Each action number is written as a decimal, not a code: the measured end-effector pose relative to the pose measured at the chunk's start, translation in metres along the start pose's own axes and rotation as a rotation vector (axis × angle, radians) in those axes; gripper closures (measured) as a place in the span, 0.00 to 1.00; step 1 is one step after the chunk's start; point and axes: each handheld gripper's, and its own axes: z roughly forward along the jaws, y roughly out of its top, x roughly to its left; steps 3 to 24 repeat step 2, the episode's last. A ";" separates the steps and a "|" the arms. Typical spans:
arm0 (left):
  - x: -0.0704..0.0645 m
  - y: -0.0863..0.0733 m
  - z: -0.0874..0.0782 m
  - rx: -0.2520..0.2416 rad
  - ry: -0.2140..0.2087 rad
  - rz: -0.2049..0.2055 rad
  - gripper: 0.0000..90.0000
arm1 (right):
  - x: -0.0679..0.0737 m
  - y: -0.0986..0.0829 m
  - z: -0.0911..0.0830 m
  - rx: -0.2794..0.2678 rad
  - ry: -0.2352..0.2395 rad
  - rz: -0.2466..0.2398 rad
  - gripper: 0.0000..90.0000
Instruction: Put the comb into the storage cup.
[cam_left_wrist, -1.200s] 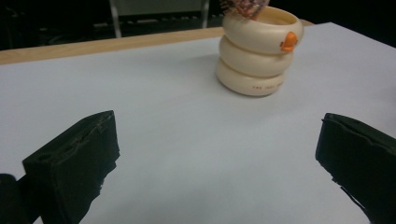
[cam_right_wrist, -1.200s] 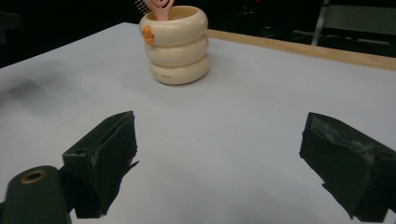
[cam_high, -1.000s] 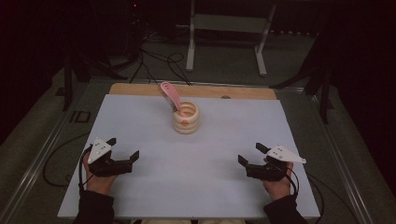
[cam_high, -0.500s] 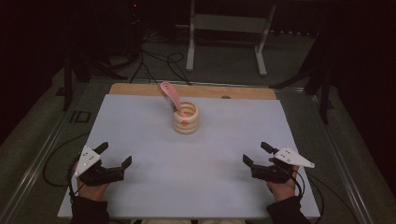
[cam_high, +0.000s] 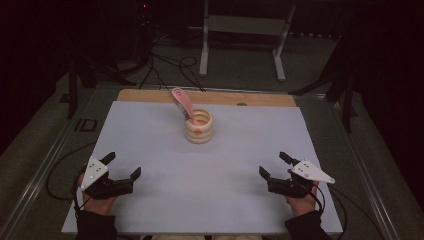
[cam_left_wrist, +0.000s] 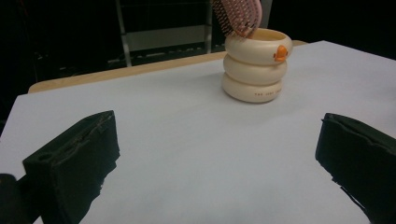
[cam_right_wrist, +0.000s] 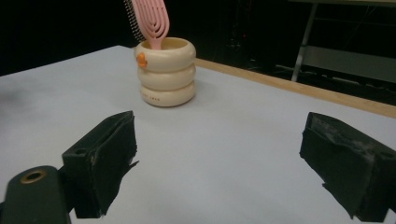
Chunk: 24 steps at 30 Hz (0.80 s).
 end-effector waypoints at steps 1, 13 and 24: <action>0.000 0.000 0.000 0.000 0.000 0.000 0.01 | 0.000 0.000 0.000 0.000 0.000 0.000 0.12; 0.000 0.000 0.000 0.000 0.000 0.000 0.01 | 0.000 0.000 0.000 0.001 0.002 -0.002 0.12; 0.000 0.000 0.000 0.000 0.000 0.000 0.01 | 0.000 0.000 0.000 0.001 0.002 -0.002 0.12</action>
